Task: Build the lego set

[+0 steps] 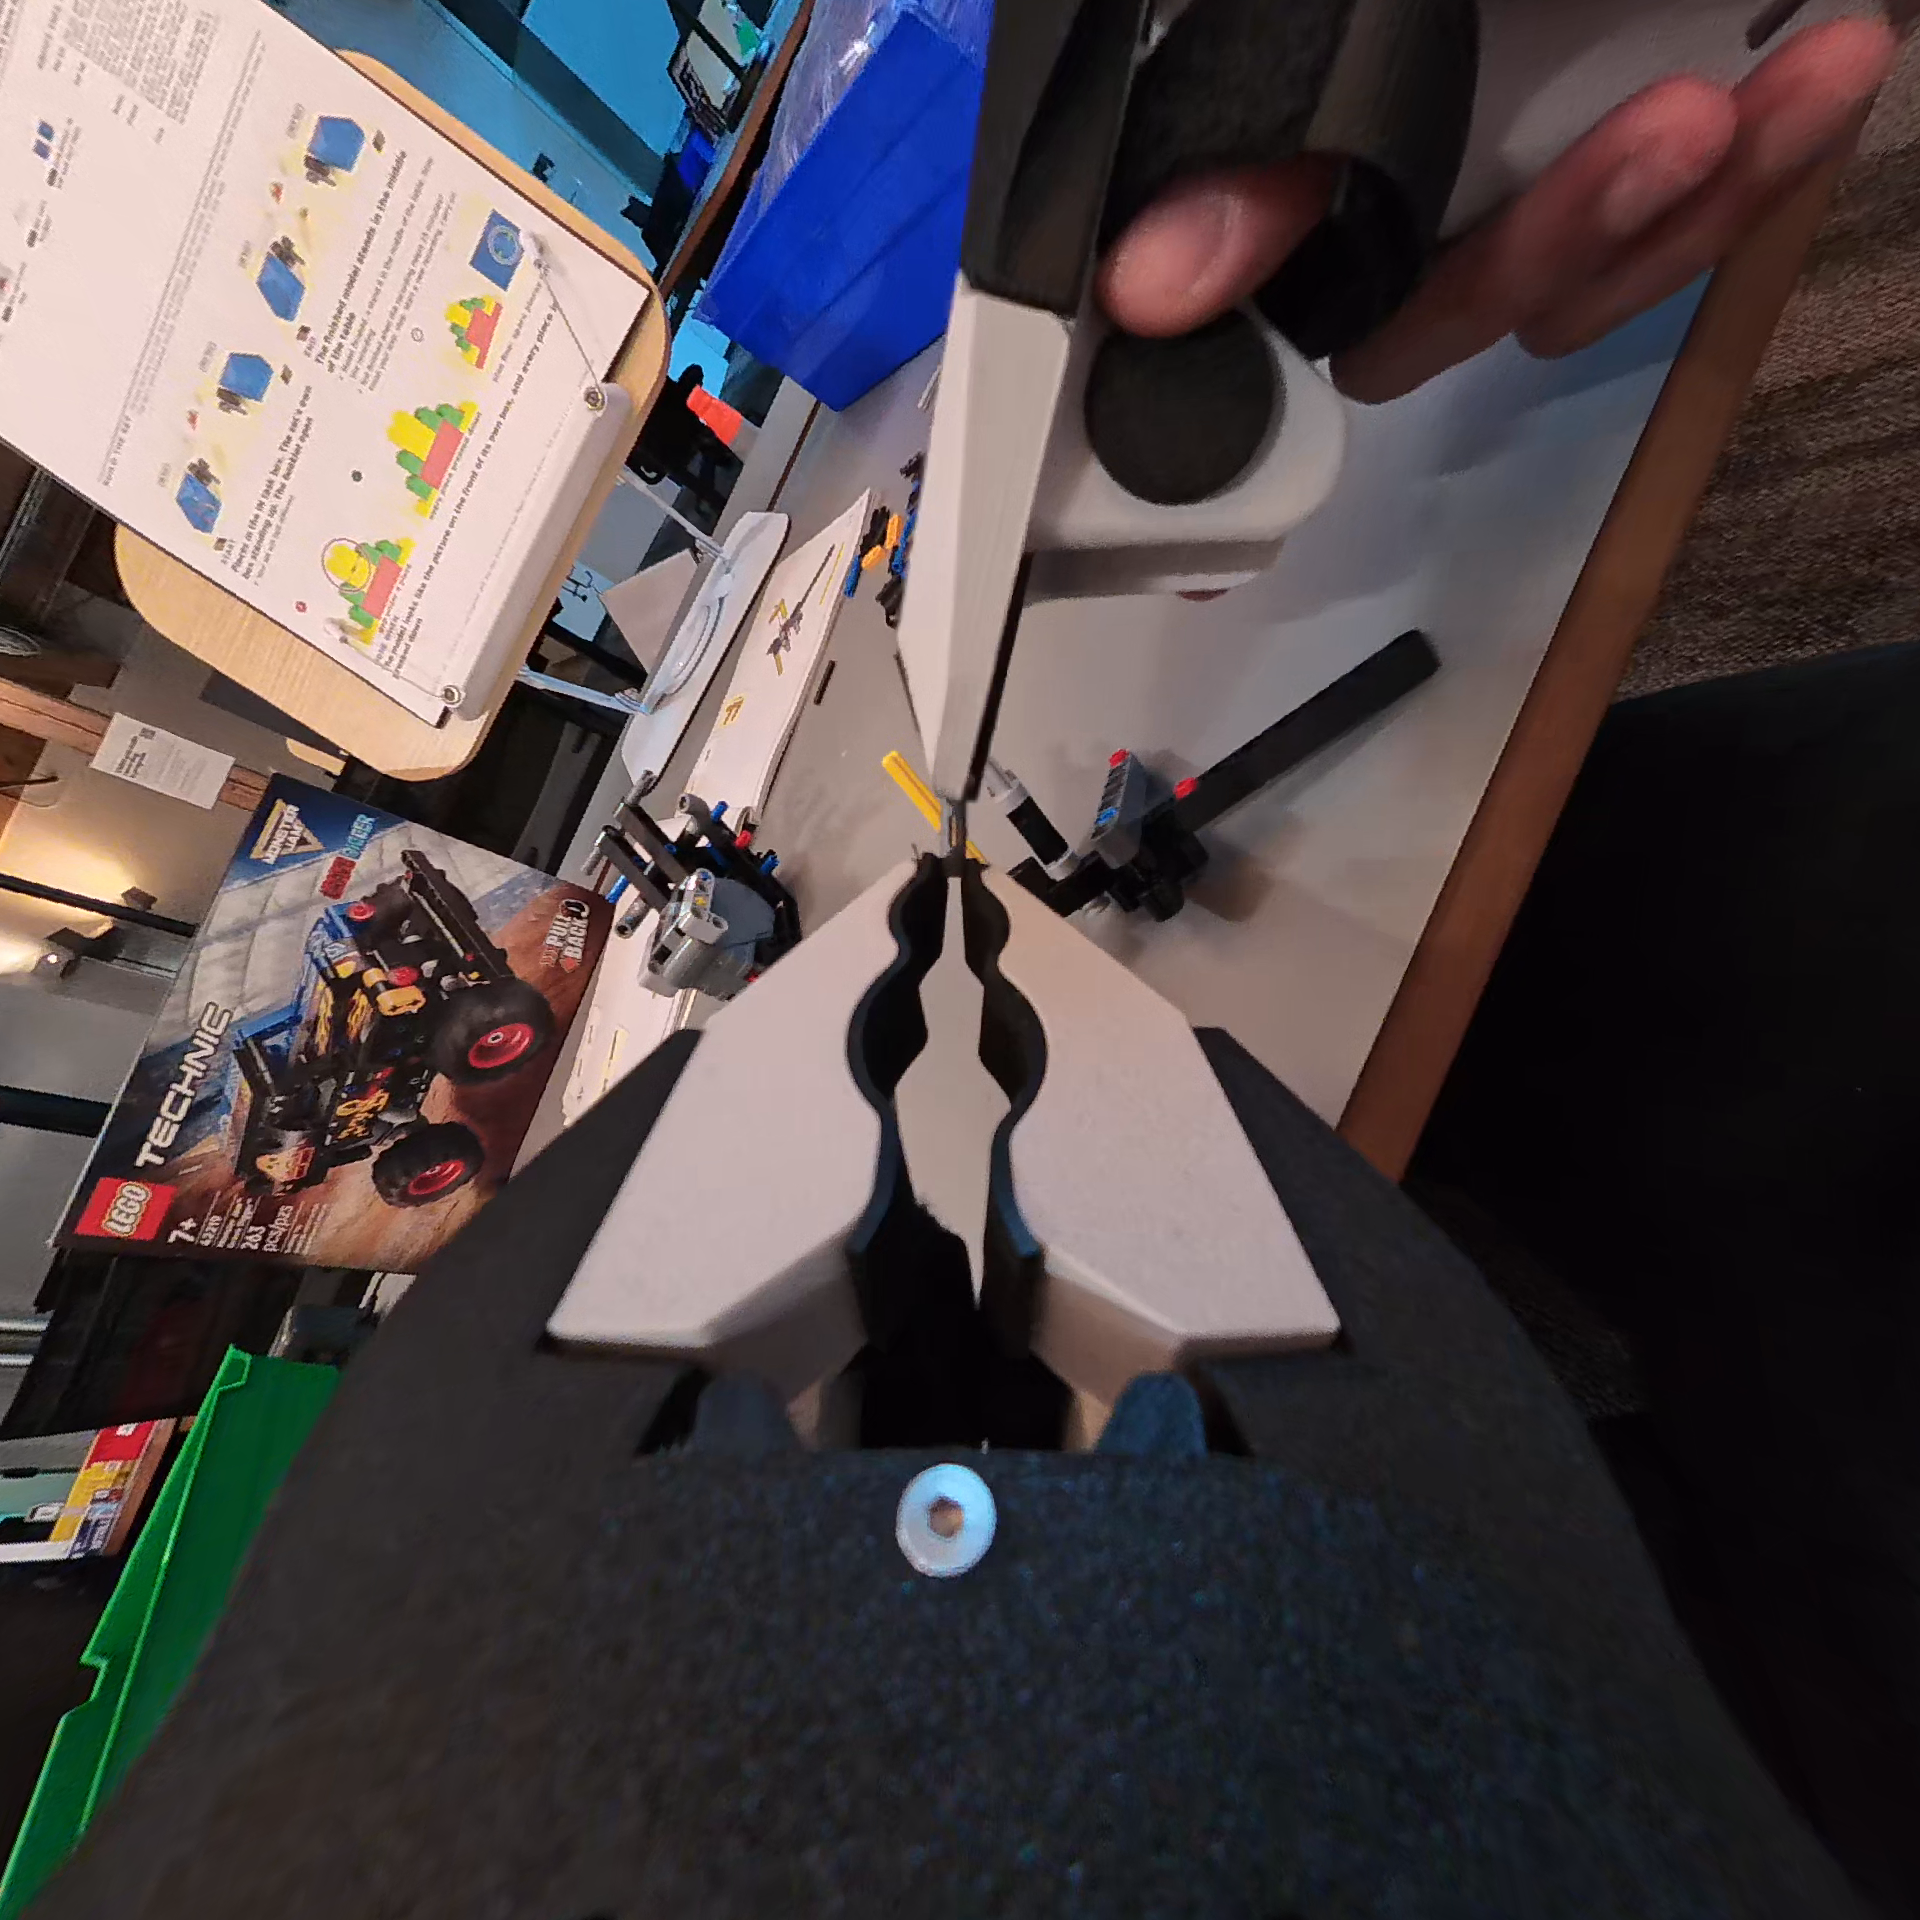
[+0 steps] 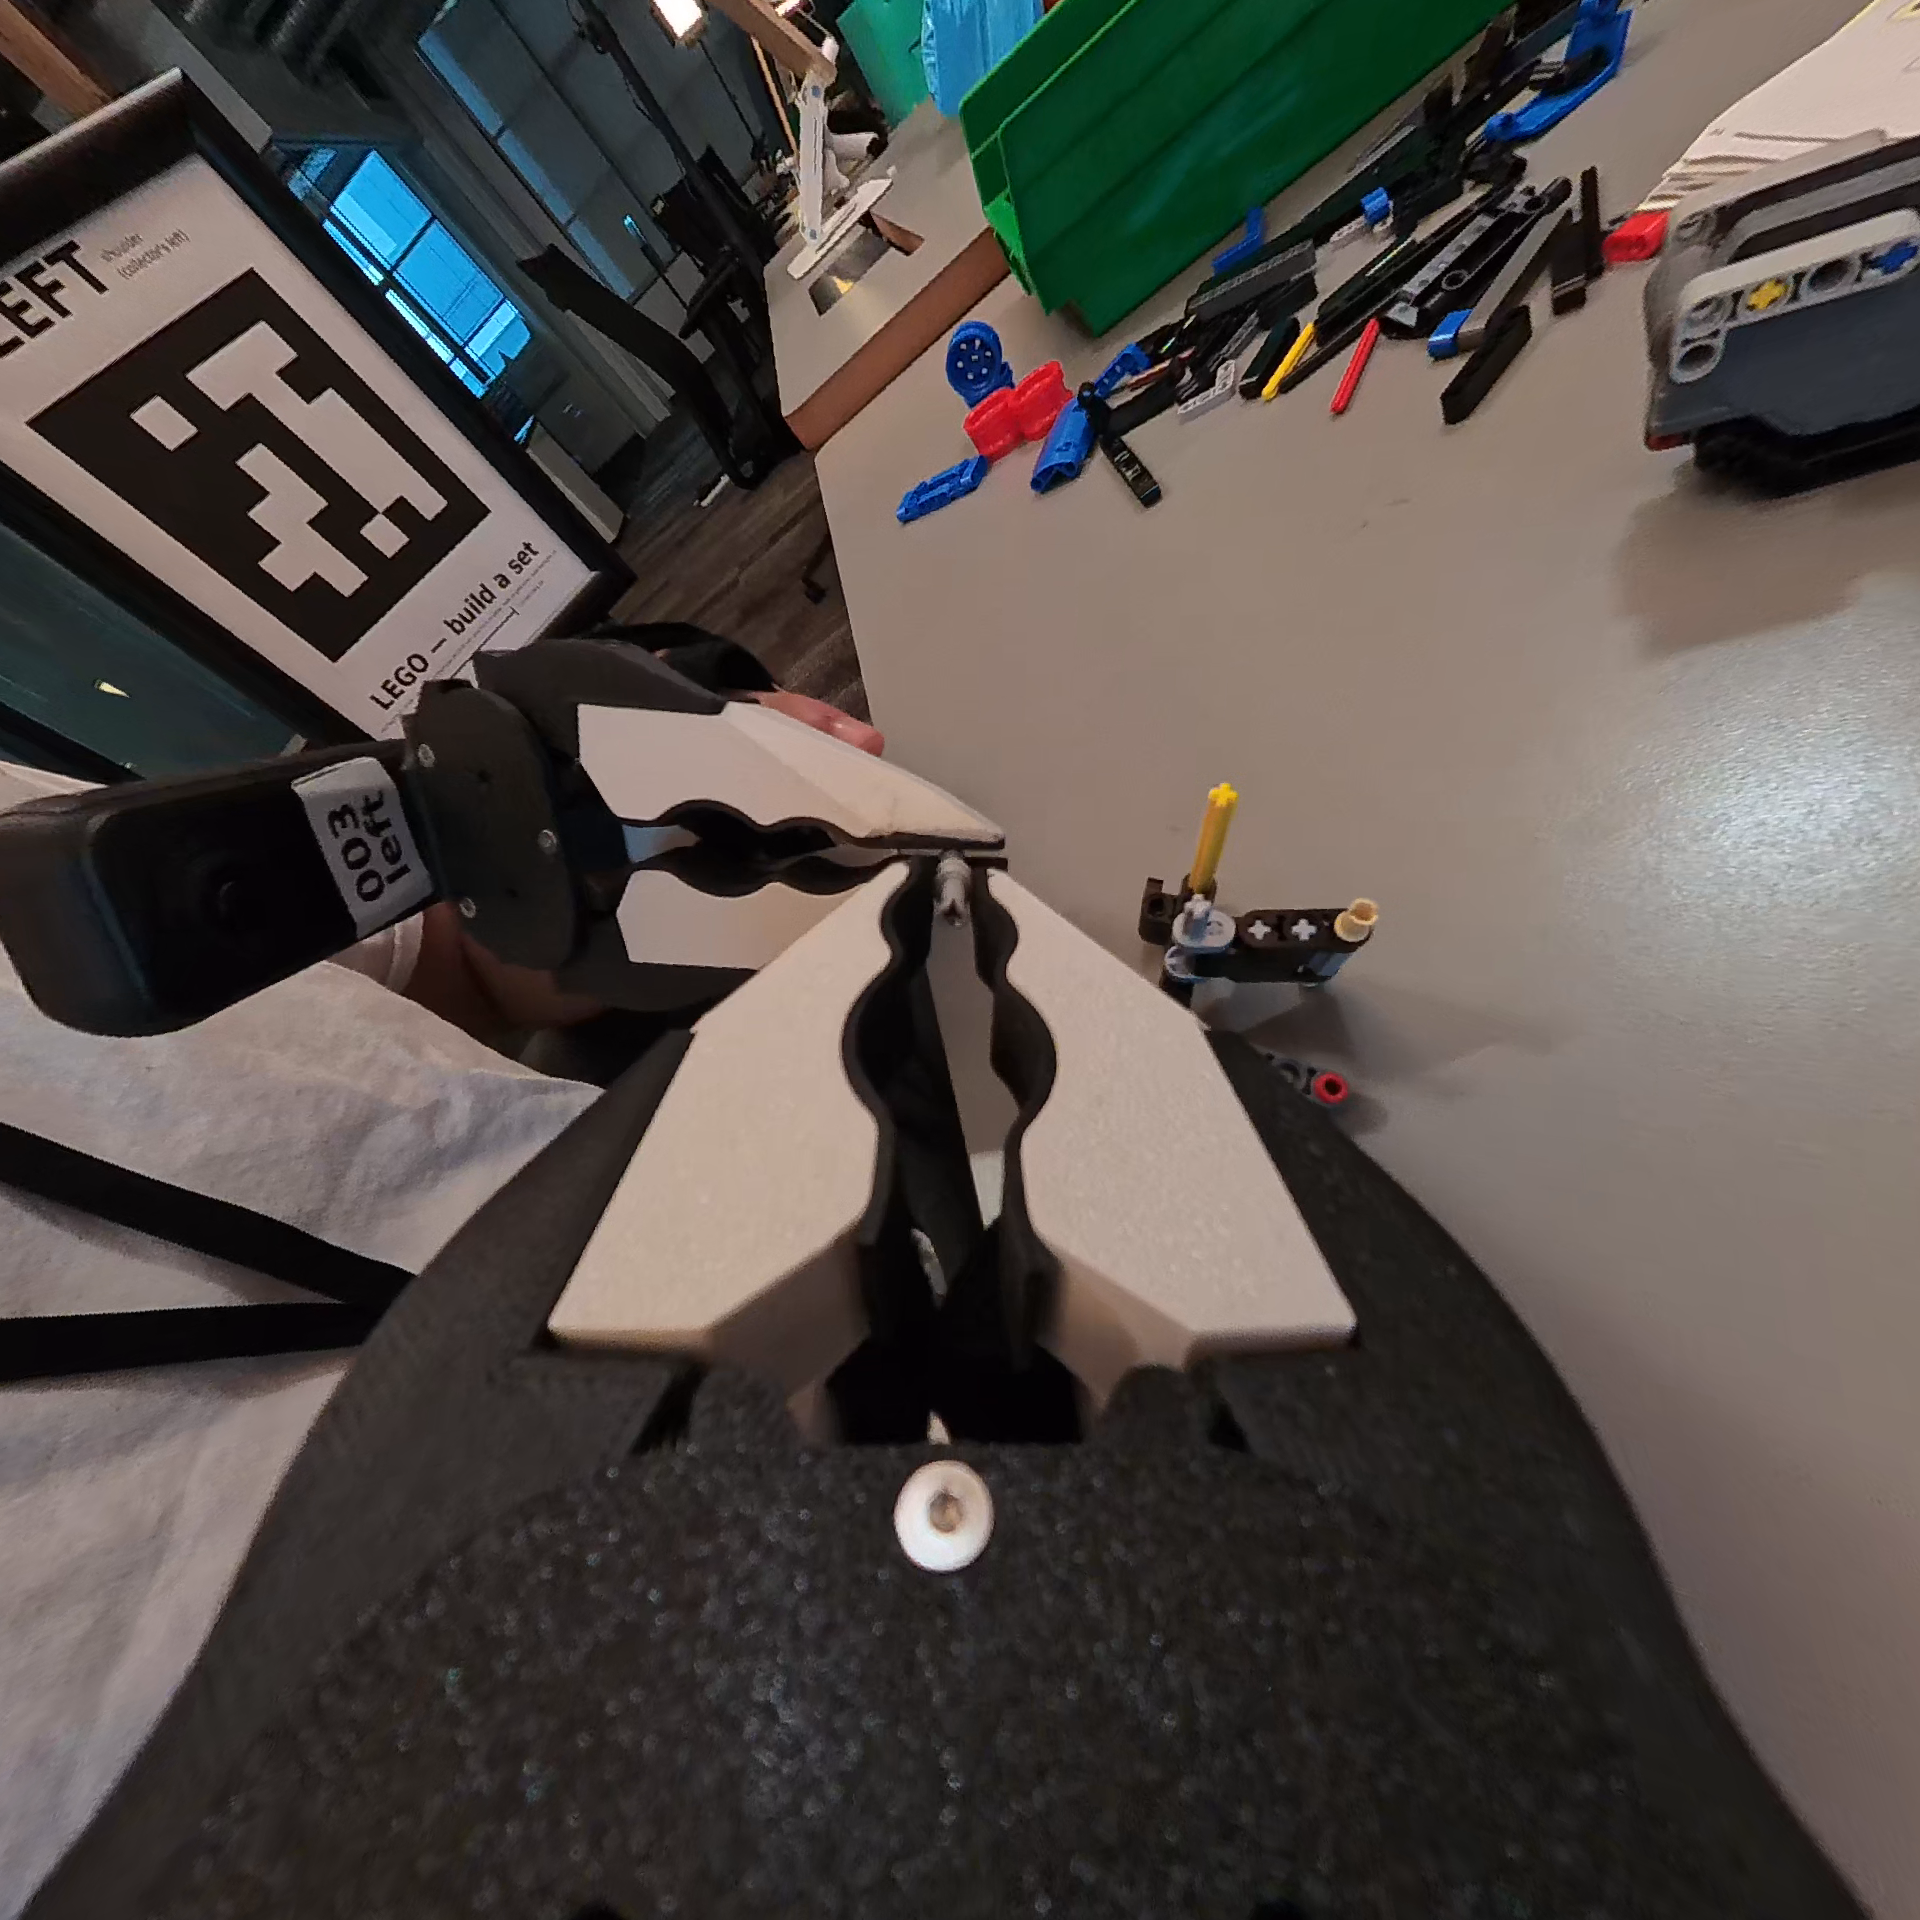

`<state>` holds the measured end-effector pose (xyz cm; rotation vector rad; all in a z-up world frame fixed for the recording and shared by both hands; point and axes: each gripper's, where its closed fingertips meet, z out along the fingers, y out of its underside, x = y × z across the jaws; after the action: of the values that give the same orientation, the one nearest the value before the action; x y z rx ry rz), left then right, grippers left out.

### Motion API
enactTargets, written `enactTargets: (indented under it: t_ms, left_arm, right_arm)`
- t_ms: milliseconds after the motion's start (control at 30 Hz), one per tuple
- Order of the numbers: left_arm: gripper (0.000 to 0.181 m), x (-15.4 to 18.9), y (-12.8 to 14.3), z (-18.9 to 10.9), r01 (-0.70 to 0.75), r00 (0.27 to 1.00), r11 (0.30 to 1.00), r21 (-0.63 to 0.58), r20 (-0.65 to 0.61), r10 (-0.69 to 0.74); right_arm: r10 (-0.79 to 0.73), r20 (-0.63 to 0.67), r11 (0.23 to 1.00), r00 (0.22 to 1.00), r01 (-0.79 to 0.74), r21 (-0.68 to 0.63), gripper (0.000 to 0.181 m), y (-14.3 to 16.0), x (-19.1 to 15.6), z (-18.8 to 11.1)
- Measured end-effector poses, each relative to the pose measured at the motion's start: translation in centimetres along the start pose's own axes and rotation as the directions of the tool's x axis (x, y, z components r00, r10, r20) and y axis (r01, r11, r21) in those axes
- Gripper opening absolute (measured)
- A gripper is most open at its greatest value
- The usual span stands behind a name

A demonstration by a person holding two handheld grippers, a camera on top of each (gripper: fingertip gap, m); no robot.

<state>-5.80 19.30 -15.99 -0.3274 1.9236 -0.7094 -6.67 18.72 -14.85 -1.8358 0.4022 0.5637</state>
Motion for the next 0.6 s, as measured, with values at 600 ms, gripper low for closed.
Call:
enactTargets:
  t_ms: [600]
  left_arm:
    - [0.025, 3.9, 0.7, 1.8, 0.422, 0.853, 0.899, -0.119, -0.285, -0.438]
  right_arm:
    - [-0.154, -0.174, 0.977, 0.973, 0.123, -0.177, 0.005, 1.8, 4.1, -3.5]
